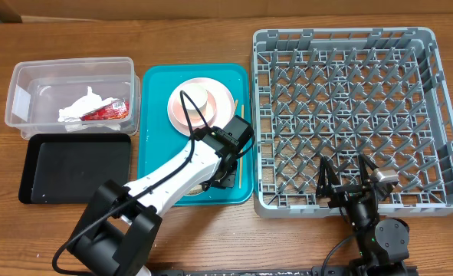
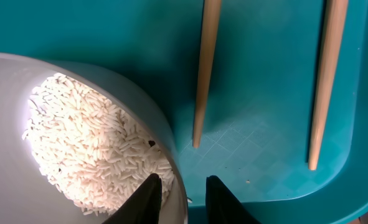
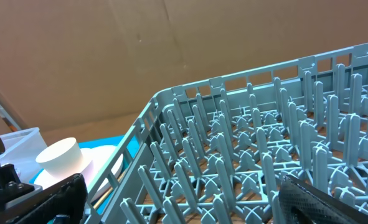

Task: Sort waste into correct bins and load items into the dishwasher
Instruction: 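Grip the grey bowl rim with the left gripper and lift, then carry the bowl left and tip the rice over the black tray, then shake the tilted bowl with the left gripper to empty the rice, then carry the empty bowl right and set it on the teal tray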

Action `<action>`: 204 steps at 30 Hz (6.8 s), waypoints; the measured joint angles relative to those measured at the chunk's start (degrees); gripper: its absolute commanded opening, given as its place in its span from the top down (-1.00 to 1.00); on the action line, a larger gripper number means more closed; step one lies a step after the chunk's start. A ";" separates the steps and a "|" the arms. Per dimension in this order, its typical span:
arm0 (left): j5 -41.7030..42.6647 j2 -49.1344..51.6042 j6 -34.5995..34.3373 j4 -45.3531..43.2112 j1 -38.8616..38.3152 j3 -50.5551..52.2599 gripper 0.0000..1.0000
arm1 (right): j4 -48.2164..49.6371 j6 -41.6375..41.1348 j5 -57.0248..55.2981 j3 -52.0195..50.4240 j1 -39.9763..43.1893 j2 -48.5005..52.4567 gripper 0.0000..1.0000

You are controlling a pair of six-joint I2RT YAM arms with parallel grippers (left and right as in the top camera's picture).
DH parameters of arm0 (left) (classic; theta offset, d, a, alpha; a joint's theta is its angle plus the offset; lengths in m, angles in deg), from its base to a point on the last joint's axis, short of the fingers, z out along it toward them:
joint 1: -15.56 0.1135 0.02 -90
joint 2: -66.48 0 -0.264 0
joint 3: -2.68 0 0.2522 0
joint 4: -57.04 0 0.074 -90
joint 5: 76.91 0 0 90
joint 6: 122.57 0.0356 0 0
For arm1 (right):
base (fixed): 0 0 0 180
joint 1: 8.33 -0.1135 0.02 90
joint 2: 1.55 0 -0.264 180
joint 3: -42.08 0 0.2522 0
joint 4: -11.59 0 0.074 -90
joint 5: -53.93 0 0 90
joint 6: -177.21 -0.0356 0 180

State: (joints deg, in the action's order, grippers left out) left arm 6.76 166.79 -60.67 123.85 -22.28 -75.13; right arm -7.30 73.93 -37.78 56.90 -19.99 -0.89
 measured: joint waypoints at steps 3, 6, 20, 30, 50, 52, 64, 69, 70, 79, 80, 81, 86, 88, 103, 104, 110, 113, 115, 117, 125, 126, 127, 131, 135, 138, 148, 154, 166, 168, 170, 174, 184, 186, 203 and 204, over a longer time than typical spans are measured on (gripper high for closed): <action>0.00 0.00 0.00 0.00 0.00 0.00 0.50 | -0.02 0.02 0.00 0.00 0.00 0.00 -1.00; 0.00 0.00 0.00 0.00 0.00 0.00 0.49 | 0.02 0.00 0.00 0.00 0.00 0.02 -1.00; -0.42 0.00 0.00 -0.15 0.00 0.79 0.63 | 0.00 0.00 0.00 0.00 0.00 0.00 -1.00; -1.84 0.00 0.04 0.00 0.00 0.81 0.92 | 0.00 0.02 0.00 0.00 0.00 0.00 -1.00; 2.03 -3.58 0.02 12.17 5.79 -8.17 0.92 | 0.00 0.00 0.00 0.00 0.02 0.00 -1.00; 2.23 -5.81 0.04 12.98 7.21 -8.59 0.92 | 0.04 0.00 0.00 0.00 0.00 0.00 -0.99; 10.56 -19.21 5.03 14.95 29.22 -9.09 0.91 | -0.02 0.00 0.00 0.00 0.00 0.00 -1.00; 17.14 -19.56 8.76 15.08 41.88 -9.09 0.91 | 0.00 0.02 0.00 0.00 0.00 0.00 -1.00; 18.67 -19.56 9.53 15.08 44.37 -9.09 0.92 | 0.00 0.04 0.00 0.00 0.00 0.00 -1.00; 34.38 -19.56 17.11 13.94 63.19 -9.09 0.91 | -0.02 0.00 0.00 0.00 0.00 0.00 -1.00; 36.17 -19.56 17.92 13.55 64.76 -9.05 0.91 | 0.00 0.00 -0.02 0.00 0.00 0.00 -1.00; 38.18 -19.56 18.78 12.98 66.29 -8.94 0.92 | 0.00 0.00 0.02 0.00 0.00 0.00 -0.99; 48.09 -19.58 22.84 9.70 72.46 -5.95 0.91 | 0.00 0.02 0.02 0.00 0.00 0.00 -1.00; 51.69 -19.58 24.09 7.21 74.84 -3.10 0.91 | -0.02 0.04 0.00 0.00 0.00 0.00 -0.99; 71.14 -19.58 27.08 -4.92 90.68 10.82 0.92 | 0.00 0.04 0.00 0.00 0.00 0.00 -1.00; 71.80 -19.58 27.26 -5.62 91.08 11.54 0.92 | 0.02 0.00 0.00 0.00 0.00 0.00 -1.00; 73.92 -19.52 28.02 -9.62 91.25 14.60 0.92 | 0.02 0.00 -0.02 0.00 0.00 0.00 -1.00; 74.36 -19.28 28.13 -10.10 91.25 14.71 0.92 | 0.00 0.02 0.02 0.00 0.00 0.00 -1.00; 74.75 -18.88 28.17 -10.25 91.25 14.71 0.92 | 0.02 0.02 0.00 0.00 0.00 0.00 -1.00; 75.30 -18.53 28.30 -10.27 91.25 14.73 0.92 | -0.02 0.02 0.00 0.00 0.00 0.00 -1.00; 81.90 -18.53 28.33 -10.73 91.25 14.82 0.92 | 0.02 0.02 0.00 0.00 0.00 0.00 -1.00; 82.51 -18.53 28.33 -10.73 91.25 14.84 0.92 | 0.02 0.02 0.00 0.00 0.00 0.02 -1.00; 82.88 -18.53 28.33 -10.73 91.25 14.84 0.92 | 0.00 0.00 0.02 0.00 0.00 0.00 -1.00; 83.52 -18.53 28.33 -10.73 91.25 14.84 0.91 | 0.00 0.02 0.00 0.00 0.00 0.00 -1.00; 84.02 -18.53 28.28 -10.75 91.25 14.84 0.92 | 0.00 0.02 0.00 0.00 0.00 0.00 -1.00; 85.15 -18.53 28.28 -10.93 91.25 14.84 0.92 | 0.00 0.00 0.00 0.00 0.00 0.00 -1.00; 90.31 -18.53 27.87 -14.14 95.14 14.86 0.92 | -0.02 0.00 0.02 0.00 0.00 0.00 -1.00; 93.74 -18.53 27.12 -15.15 99.36 14.86 0.92 | 0.02 0.02 0.02 0.00 0.00 0.00 -0.99; 94.92 -18.53 27.28 -13.88 99.34 14.86 0.92 | -0.02 0.02 0.02 0.00 0.00 0.00 -0.99; 95.03 -18.53 27.47 -13.35 99.34 14.86 0.92 | 0.00 0.02 0.00 0.00 0.00 0.00 -1.00; 95.14 -18.53 27.74 -12.55 99.34 14.86 0.92 | 0.00 0.02 0.02 0.00 0.00 0.02 -0.99; 95.08 -18.53 28.09 -11.76 98.07 14.86 0.92 | 0.02 0.00 -0.02 0.00 0.00 0.00 -1.00; 89.99 -18.62 27.19 -10.49 89.50 14.86 0.92 | -0.02 0.04 0.00 0.00 0.00 0.00 -1.00; 87.93 -19.12 26.86 -9.75 86.82 14.86 0.92 | 0.00 0.02 0.02 0.00 0.00 0.00 -1.00; 54.31 -36.59 15.67 -11.13 52.98 14.86 0.92 | 0.00 0.02 0.00 0.00 0.00 0.00 -0.99; 52.06 -36.70 14.84 -11.28 50.66 14.86 0.92 | 0.00 0.02 0.02 0.00 0.00 0.00 -1.00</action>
State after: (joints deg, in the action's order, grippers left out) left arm 58.83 130.09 -45.82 112.58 28.38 -60.27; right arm -7.30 73.95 -37.76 56.90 -19.99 -0.89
